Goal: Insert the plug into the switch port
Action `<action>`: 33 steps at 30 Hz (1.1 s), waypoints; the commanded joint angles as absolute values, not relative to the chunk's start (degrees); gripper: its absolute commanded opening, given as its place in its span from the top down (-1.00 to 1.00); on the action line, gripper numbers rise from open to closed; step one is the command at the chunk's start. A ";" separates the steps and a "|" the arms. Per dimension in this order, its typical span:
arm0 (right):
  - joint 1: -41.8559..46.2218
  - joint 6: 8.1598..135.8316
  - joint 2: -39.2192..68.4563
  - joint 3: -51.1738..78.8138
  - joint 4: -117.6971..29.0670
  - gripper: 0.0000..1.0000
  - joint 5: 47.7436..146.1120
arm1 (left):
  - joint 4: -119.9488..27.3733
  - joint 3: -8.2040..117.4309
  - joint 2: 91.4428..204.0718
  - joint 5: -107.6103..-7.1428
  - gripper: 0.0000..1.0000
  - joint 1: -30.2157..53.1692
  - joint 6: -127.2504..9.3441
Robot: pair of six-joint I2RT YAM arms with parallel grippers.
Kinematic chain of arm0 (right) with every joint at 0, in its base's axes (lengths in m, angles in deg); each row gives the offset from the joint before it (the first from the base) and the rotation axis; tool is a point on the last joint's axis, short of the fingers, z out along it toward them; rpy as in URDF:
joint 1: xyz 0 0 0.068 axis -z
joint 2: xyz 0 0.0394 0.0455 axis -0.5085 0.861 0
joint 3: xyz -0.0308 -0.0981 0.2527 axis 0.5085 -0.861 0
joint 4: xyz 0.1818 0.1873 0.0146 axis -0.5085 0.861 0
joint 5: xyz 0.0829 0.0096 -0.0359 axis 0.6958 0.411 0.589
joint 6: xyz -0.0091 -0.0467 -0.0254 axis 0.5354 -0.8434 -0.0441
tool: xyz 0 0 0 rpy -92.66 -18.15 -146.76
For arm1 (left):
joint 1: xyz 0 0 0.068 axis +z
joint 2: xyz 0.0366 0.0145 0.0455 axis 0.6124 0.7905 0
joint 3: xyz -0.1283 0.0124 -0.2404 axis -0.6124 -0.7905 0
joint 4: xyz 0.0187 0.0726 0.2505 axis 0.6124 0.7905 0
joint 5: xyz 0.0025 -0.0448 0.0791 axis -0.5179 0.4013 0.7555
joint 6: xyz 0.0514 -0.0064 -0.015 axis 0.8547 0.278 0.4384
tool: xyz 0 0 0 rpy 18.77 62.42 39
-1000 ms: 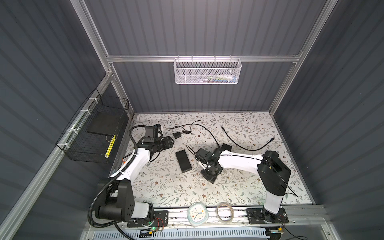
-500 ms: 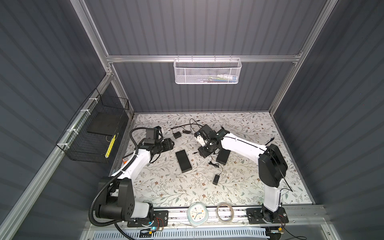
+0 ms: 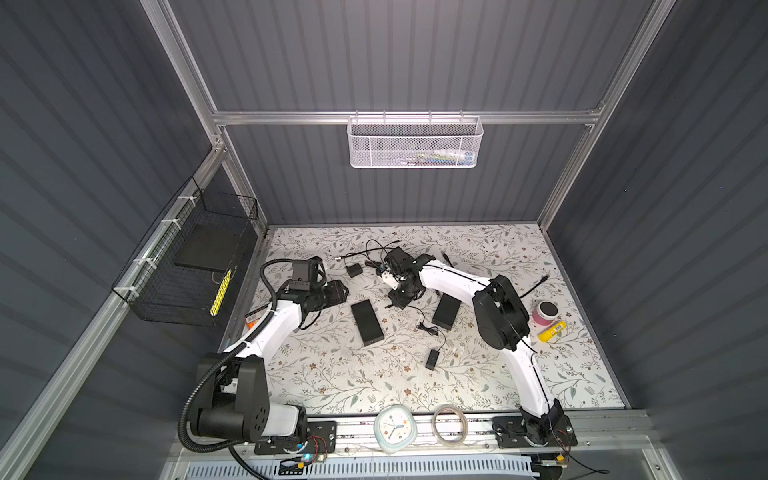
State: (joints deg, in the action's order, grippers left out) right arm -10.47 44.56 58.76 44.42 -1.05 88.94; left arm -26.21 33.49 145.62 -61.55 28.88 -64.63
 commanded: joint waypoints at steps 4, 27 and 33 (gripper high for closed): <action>-11.42 41.09 61.29 45.60 1.95 0.12 89.24 | -25.04 32.89 144.32 -61.91 -0.22 29.50 -64.28; -13.99 38.72 65.97 48.71 2.13 0.77 91.87 | -24.89 32.09 143.13 -62.42 -0.22 30.47 -63.79; -13.44 38.46 63.81 47.48 0.05 1.00 91.42 | -24.82 31.96 142.66 -62.79 -0.22 30.47 -64.17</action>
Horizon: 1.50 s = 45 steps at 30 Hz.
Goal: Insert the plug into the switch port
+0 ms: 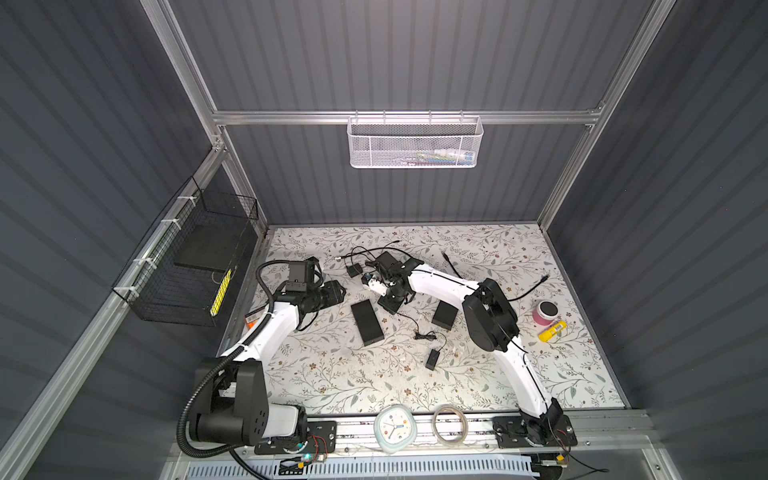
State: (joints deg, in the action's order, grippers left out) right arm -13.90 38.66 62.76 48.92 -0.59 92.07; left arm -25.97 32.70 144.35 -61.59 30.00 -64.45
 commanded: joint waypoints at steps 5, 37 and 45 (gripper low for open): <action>-11.64 40.16 58.87 46.52 -1.12 1.00 92.97 | -24.91 32.01 142.08 -64.25 -0.22 30.47 -64.91; -11.45 39.99 55.24 38.09 -7.97 0.31 94.58 | -32.67 28.80 143.06 -76.88 -0.15 33.78 -72.32; -12.30 37.38 57.58 39.31 -5.94 0.34 93.73 | -33.31 28.72 144.32 -77.97 -0.15 34.51 -71.97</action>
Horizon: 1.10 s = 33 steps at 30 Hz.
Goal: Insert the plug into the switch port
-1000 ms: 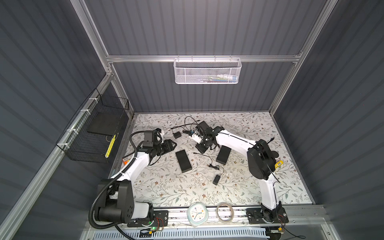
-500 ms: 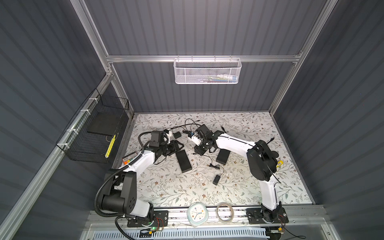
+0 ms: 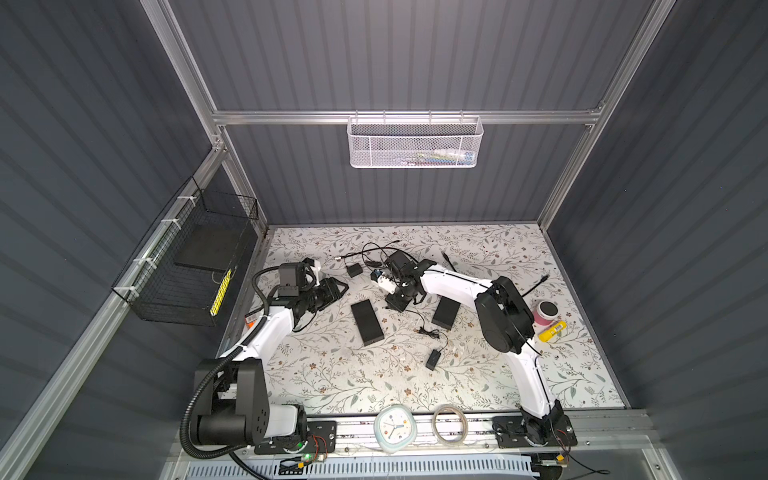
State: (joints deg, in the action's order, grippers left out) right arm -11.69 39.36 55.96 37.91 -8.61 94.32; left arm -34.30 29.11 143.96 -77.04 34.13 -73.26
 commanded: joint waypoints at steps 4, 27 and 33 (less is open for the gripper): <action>-13.15 36.74 58.75 39.95 -5.60 0.38 93.56 | -33.22 28.50 144.06 -77.95 -0.16 34.86 -71.70; -11.72 43.17 45.78 33.34 -11.28 1.00 96.78 | -41.08 24.39 145.18 -85.09 -0.16 34.51 -77.41; -11.80 45.86 36.11 25.25 -16.28 1.00 101.43 | -49.57 25.38 149.35 -85.74 -0.14 25.74 -83.23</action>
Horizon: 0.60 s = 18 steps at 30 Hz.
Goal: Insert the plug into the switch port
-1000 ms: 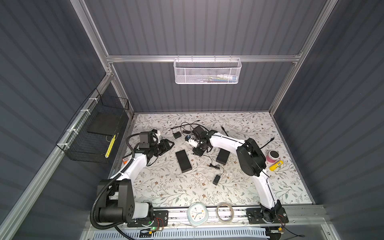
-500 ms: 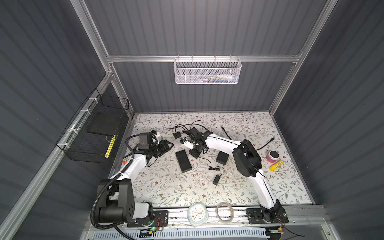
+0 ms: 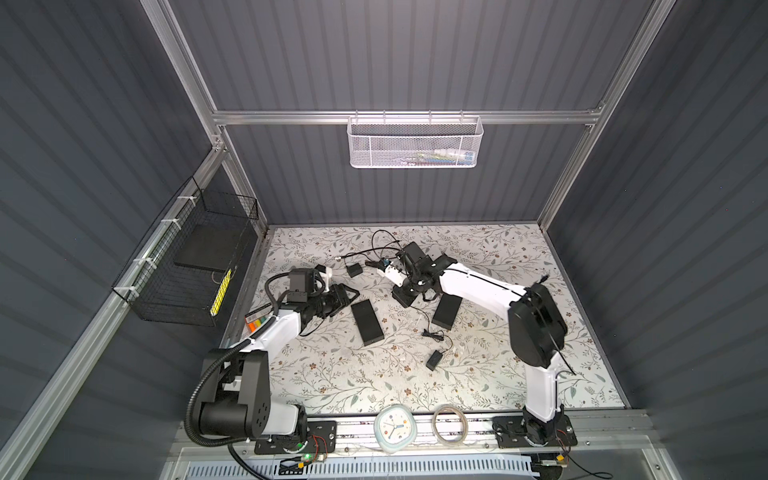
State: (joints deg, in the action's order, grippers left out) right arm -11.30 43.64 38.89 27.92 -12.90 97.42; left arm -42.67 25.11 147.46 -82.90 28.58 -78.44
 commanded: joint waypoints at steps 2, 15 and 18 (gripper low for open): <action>-11.80 45.86 34.70 23.17 -17.17 1.00 102.05 | -56.18 24.88 150.96 -88.22 -0.13 24.81 -87.26; -12.23 47.05 34.79 21.58 -18.50 1.00 105.14 | -64.11 24.54 153.50 -91.72 0.07 22.66 -92.61; -12.32 47.01 34.99 22.08 -18.55 1.00 105.17 | -65.74 24.21 154.27 -92.41 0.15 22.40 -93.70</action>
